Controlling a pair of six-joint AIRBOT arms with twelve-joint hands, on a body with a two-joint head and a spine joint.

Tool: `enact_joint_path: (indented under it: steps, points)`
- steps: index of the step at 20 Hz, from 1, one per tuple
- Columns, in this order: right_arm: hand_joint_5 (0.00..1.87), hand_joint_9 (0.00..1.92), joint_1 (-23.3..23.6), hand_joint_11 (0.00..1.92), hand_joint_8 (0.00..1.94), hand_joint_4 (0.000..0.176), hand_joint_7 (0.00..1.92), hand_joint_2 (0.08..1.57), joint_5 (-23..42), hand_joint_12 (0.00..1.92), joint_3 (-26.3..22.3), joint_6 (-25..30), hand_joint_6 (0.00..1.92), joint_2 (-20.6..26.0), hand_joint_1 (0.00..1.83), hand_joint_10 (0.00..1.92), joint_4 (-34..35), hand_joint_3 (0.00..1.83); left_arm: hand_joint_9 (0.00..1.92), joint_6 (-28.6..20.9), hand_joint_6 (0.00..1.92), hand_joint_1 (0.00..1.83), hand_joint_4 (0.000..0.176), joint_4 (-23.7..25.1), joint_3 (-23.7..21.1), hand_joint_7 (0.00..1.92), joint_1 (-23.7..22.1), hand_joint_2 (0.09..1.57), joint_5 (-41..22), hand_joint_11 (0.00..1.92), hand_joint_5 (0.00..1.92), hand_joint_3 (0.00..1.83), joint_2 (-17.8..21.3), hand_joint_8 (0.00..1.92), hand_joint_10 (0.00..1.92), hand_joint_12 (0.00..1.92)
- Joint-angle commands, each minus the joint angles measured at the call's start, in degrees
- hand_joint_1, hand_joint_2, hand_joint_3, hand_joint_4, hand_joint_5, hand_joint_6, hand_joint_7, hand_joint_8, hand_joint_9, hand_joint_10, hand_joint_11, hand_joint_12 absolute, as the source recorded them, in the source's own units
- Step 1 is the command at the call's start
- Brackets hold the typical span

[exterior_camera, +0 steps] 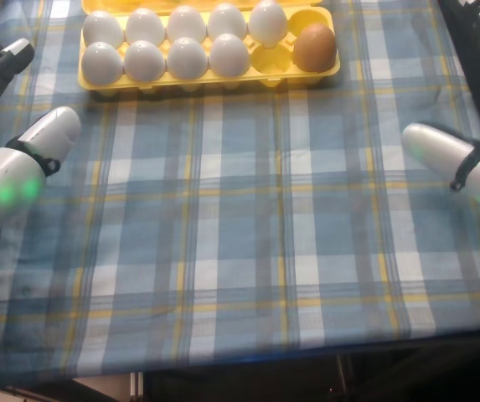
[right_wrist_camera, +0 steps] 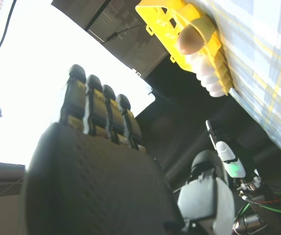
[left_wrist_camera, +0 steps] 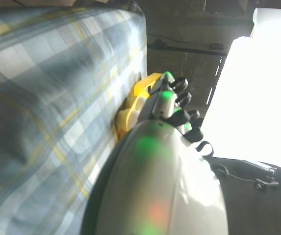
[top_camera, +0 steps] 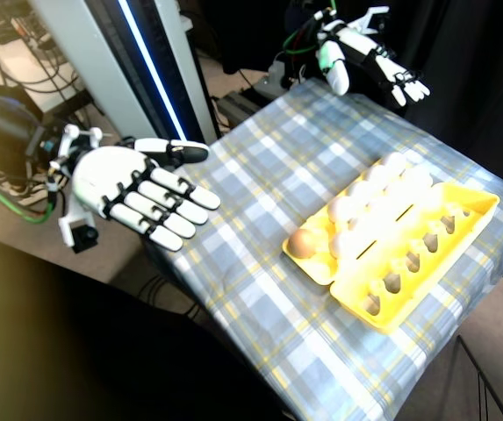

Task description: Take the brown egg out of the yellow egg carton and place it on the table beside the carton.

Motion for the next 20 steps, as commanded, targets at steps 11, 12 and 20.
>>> enact_joint_path:
  steps: [11, 12, 20]
  points:
    - [0.03, 0.03, 2.84, 0.09, 0.01, 0.000, 0.06, 1.18, 3.88, 0.04, 0.98, 0.26, 0.01, 0.81, 0.01, 0.01, -4.34, 0.01, 0.06, -0.36, 0.00, 0.26, 0.041, 2.62, 0.31, 0.15, -0.47, 1.23, -6.40, 0.00, 0.32, 0.00, -0.10, 0.00, 0.00, 0.00]
    - [0.05, 0.02, 3.94, 0.05, 0.01, 0.000, 0.07, 1.18, 3.16, 0.02, 1.35, 0.26, 0.01, 1.17, 0.01, 0.00, -5.17, 0.01, 0.06, -0.36, 0.00, 0.26, 0.041, 2.62, 0.34, 0.15, -0.47, 1.23, -6.32, 0.00, 0.32, 0.00, -0.10, 0.00, 0.00, 0.00]
    - [0.17, 0.01, 14.69, 0.00, 0.01, 0.004, 0.18, 1.11, -7.68, 0.00, 6.62, -3.41, 0.01, 0.78, 0.00, 0.00, -9.87, 0.00, 0.07, -0.38, 0.00, 0.27, 0.043, 2.78, 0.51, 0.15, -0.48, 1.24, -5.75, 0.00, 0.31, 0.00, -0.18, 0.00, 0.00, 0.00]
